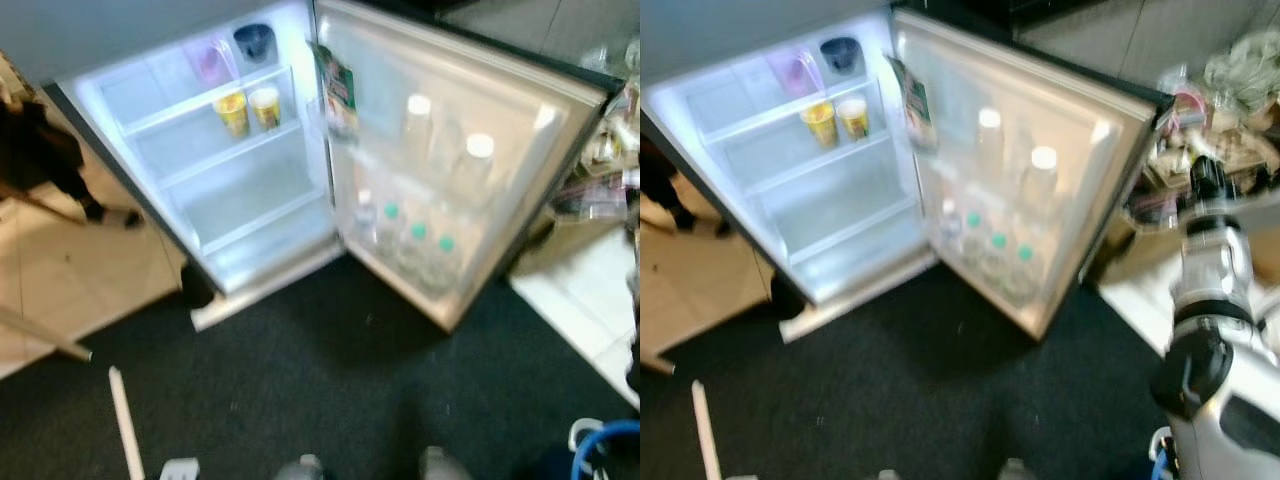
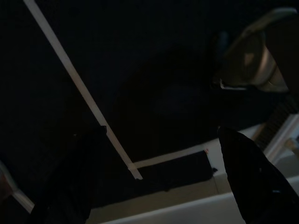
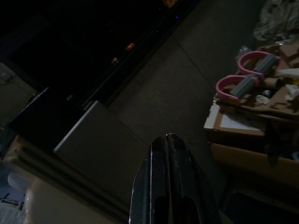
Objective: Restocking fridge
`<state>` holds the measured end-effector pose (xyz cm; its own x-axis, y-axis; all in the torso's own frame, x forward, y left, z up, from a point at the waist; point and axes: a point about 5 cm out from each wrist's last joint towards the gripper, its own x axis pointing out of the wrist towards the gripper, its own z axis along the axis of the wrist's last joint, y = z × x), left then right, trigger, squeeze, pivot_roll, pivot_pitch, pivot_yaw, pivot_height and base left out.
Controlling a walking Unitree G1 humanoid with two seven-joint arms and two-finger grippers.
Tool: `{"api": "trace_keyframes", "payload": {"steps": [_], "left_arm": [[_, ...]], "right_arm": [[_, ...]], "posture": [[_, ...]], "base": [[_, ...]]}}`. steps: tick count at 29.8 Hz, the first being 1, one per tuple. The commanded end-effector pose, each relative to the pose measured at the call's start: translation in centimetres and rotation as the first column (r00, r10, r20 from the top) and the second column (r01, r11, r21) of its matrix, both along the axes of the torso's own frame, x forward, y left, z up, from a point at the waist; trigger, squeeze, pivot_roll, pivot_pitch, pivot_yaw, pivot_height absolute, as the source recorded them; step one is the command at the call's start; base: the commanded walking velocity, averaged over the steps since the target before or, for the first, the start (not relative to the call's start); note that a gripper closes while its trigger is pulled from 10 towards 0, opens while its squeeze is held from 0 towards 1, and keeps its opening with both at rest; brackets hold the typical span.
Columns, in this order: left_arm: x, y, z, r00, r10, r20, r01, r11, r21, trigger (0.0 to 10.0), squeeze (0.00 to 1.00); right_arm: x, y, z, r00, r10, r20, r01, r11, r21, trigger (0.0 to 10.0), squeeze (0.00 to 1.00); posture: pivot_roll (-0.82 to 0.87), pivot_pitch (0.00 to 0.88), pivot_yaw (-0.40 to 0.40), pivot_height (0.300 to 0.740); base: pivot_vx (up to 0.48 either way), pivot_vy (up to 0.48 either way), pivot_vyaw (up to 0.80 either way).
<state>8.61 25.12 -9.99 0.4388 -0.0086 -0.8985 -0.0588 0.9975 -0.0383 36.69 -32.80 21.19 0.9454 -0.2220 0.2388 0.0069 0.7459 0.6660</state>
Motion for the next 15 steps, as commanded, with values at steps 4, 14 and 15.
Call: {"api": "trace_keyframes", "payload": {"steps": [4,14,15], "left_arm": [[0.9,2.0,1.0,0.998,-0.003,0.060,0.001,0.999,0.038,10.0,0.00],[6.7,1.8,3.3,0.958,-0.067,0.280,0.058,0.997,0.042,10.0,0.00],[6.7,1.8,3.3,0.958,-0.067,0.280,0.058,0.997,0.042,10.0,0.00]], "right_arm": [[0.2,-0.5,2.1,0.999,-0.024,0.045,0.024,1.000,-0.012,0.0,0.00],[1.5,1.4,4.4,0.997,0.055,0.052,-0.047,0.987,-0.152,10.0,0.00],[1.5,1.4,4.4,0.997,0.055,0.052,-0.047,0.987,-0.152,10.0,0.00]], "posture": [[0.06,0.271,0.117,0.740],[0.08,0.294,0.124,0.740],[0.08,0.294,0.124,0.740]], "base": [[0.000,0.000,0.00],[0.000,0.000,0.00],[0.000,0.000,0.00]]}}
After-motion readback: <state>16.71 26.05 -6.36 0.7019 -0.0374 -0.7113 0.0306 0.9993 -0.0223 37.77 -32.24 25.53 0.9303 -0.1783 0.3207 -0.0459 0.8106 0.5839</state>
